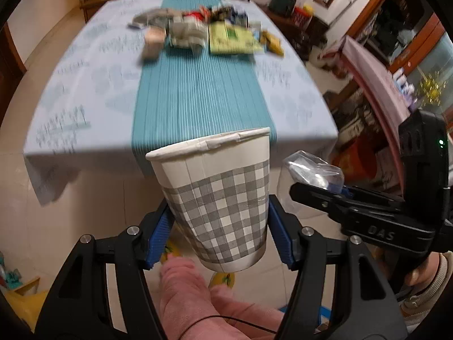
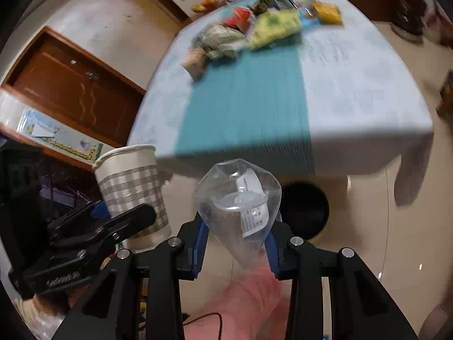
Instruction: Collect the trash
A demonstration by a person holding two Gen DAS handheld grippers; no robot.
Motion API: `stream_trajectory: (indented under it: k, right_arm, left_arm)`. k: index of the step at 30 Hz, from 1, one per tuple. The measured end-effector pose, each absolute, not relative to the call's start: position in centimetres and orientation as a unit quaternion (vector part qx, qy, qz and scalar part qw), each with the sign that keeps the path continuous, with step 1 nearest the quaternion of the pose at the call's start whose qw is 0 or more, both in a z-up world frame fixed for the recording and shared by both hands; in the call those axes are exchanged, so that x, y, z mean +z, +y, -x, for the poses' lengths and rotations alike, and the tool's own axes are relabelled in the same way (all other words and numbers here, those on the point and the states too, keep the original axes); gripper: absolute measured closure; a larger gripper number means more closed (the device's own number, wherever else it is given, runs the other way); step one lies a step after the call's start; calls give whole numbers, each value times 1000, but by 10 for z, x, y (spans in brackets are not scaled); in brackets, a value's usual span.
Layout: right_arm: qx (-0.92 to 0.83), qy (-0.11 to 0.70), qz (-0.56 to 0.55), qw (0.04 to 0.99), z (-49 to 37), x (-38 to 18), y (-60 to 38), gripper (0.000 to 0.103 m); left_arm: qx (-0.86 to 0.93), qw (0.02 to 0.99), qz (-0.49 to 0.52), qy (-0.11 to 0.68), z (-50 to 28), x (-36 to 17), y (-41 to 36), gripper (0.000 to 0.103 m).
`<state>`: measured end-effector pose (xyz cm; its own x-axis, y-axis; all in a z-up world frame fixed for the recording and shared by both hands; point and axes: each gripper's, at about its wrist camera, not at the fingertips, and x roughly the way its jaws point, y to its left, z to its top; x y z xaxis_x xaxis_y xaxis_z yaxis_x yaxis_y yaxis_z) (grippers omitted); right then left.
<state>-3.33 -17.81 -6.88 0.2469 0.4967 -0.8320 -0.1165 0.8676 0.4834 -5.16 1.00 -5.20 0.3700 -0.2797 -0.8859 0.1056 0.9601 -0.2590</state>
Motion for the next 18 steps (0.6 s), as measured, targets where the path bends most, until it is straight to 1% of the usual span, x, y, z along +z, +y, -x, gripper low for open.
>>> stream_trajectory:
  k: [4,7,15,17,18]
  right_arm:
    - [182,590,-175,767,56,-119,-180,68]
    - [168,594,-192,763,63,-160,-179,68]
    - [121,610,-224,750,66,-288,-187,67]
    - [110,616,-230,745,68,-316,-190,64]
    - [104,619,-231,743,68,-328,-191,55]
  left_arm:
    - [-115,814,56,566,65,-91,-6,42]
    - [-116,811,44,572,65,-132,-16,42]
    - [-119,808,53,575,45,-256,-17,39]
    - [-119,809,52,573,39,-279,-16,39]
    - [-118,810,49,573,36,-293,-15,37]
